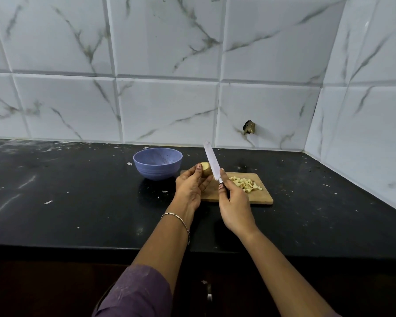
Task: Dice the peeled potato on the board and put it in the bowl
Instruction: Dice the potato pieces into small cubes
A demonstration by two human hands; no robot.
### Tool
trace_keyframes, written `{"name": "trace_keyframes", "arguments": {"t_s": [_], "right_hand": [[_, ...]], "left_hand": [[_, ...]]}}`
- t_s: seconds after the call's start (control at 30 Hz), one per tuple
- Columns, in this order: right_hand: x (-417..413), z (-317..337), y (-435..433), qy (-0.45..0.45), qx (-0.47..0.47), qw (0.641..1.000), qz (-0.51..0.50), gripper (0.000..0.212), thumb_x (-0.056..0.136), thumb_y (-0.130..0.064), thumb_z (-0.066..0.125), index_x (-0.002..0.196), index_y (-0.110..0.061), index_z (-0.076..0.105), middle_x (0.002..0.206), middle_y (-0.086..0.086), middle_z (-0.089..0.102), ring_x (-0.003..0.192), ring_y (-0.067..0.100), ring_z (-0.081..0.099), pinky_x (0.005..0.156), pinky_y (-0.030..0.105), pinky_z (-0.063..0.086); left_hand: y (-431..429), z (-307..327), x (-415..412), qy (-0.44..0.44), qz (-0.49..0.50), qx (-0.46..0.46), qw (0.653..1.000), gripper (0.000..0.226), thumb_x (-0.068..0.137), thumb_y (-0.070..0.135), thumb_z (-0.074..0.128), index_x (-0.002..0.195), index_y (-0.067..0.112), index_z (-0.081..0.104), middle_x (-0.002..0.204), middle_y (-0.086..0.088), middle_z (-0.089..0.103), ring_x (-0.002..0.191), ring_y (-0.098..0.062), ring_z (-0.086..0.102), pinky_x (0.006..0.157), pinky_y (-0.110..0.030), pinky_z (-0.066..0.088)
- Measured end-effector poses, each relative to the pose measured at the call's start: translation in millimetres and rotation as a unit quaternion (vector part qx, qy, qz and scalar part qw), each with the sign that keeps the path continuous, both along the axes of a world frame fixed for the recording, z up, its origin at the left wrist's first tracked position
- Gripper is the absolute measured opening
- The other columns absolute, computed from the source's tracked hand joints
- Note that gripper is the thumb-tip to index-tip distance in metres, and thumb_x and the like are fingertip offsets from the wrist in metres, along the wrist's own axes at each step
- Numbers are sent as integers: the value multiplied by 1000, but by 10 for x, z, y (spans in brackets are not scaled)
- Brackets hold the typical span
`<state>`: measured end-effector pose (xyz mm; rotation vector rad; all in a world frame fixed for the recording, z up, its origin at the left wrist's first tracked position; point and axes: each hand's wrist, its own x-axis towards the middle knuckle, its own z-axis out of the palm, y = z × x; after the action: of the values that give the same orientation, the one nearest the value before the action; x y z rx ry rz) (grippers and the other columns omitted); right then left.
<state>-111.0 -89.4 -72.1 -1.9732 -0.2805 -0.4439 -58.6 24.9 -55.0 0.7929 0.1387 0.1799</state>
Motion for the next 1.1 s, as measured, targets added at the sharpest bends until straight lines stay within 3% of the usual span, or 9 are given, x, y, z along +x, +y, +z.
{"name": "trace_keyframes", "arguments": {"t_s": [0.1, 0.2, 0.23, 0.3, 0.37, 0.67, 0.83, 0.93, 1.1], "right_hand": [[16, 11, 0, -6, 18, 1000, -6, 47, 105, -18, 44, 150, -28, 38, 135, -9, 57, 100, 1, 55, 82, 7, 41], [37, -11, -6, -1, 15, 1000, -6, 47, 105, -20, 44, 151, -27, 38, 117, -7, 61, 83, 1, 53, 73, 10, 41], [40, -20, -11, 6, 14, 1000, -2, 47, 105, -21, 44, 151, -27, 39, 118, -7, 60, 84, 0, 52, 75, 10, 42], [24, -35, -14, 20, 16, 1000, 14, 45, 105, -21, 45, 149, -26, 41, 135, -8, 58, 105, 1, 52, 92, 15, 43], [-15, -53, -4, 28, 15, 999, 31, 45, 105, -21, 45, 149, -25, 42, 144, -11, 50, 123, -1, 44, 98, 12, 36], [9, -28, 0, 29, 60, 997, 28, 44, 104, -17, 46, 148, -23, 44, 145, -10, 50, 132, 4, 43, 104, 16, 32], [-41, -27, 7, 47, 45, 996, 58, 44, 104, -15, 46, 147, -22, 44, 135, -20, 48, 126, -4, 42, 92, 4, 32], [-49, -19, 7, 47, 36, 997, 56, 44, 104, -15, 46, 147, -22, 44, 141, -15, 50, 125, -5, 41, 91, 2, 31], [-80, 43, 40, 53, -15, 998, 37, 52, 106, -22, 40, 156, -26, 25, 149, -2, 46, 126, 5, 44, 96, 14, 29]], "left_hand": [[-20, 3, -30, -4, -23, 11, 1000, 6, 95, 3, 59, 97, -1, 63, 82, -16, 70, 76, -26, 68, 64, -31, 62], [-23, 0, -46, 0, -22, 20, 1000, 5, 95, 4, 60, 93, 0, 63, 77, -15, 70, 73, -26, 68, 63, -30, 62], [-26, -9, -45, 2, -20, 23, 1000, 6, 95, 4, 60, 94, 0, 63, 78, -16, 70, 73, -26, 68, 63, -30, 62], [-27, -12, -56, 0, -17, 25, 1000, 8, 96, 5, 59, 93, 0, 64, 72, -12, 72, 66, -21, 69, 60, -29, 61], [-18, -8, -49, 0, -15, 16, 1000, 8, 96, 5, 58, 91, 1, 64, 68, -9, 73, 62, -18, 70, 58, -28, 60], [-57, -25, -112, -20, -66, 48, 996, 11, 95, 7, 59, 99, -2, 65, 78, -9, 74, 69, -17, 71, 59, -26, 59], [-21, -1, -104, -9, -41, 6, 999, 10, 96, 5, 58, 96, -3, 65, 71, -10, 74, 62, -17, 72, 60, -28, 61], [-16, 2, -118, -7, -40, -2, 999, 9, 95, 3, 59, 97, -3, 65, 71, -10, 74, 62, -17, 72, 58, -27, 61], [-67, 11, -163, -14, -63, 7, 998, 12, 94, 3, 60, 101, -5, 64, 73, -10, 74, 63, -16, 72, 59, -27, 60]]}}
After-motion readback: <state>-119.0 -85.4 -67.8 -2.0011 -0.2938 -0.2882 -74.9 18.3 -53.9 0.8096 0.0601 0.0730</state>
